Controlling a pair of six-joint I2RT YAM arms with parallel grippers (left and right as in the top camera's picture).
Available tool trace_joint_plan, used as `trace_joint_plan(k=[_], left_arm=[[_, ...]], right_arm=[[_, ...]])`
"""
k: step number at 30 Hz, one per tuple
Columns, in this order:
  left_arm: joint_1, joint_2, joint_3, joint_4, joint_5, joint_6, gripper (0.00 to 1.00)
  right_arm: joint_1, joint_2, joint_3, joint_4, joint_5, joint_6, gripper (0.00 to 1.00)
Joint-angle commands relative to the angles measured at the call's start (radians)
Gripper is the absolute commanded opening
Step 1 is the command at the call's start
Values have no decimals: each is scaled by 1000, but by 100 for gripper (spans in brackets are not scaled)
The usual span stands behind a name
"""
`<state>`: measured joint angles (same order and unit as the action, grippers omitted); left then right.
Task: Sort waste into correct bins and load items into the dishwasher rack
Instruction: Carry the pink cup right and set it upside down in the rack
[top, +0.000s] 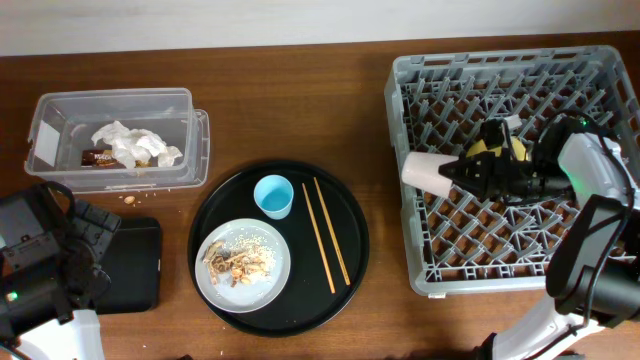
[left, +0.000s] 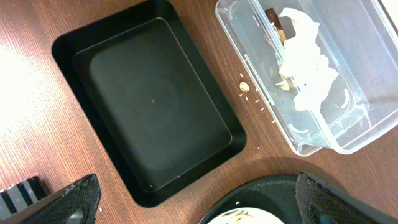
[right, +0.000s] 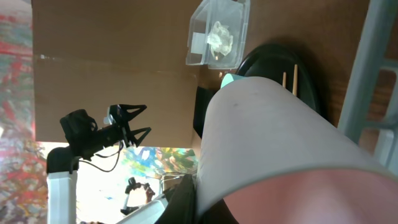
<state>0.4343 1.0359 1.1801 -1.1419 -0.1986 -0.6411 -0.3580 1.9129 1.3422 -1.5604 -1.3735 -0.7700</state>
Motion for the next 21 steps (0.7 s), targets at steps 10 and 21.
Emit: trace_joint_plan(k=[10, 21], left_arm=[[6, -4, 2, -1, -1, -2, 99], [5, -4, 2, -1, -1, -2, 99]], right_arm=[[39, 106, -20, 66, -37, 102, 4], [37, 106, -37, 50, 79, 125, 13]])
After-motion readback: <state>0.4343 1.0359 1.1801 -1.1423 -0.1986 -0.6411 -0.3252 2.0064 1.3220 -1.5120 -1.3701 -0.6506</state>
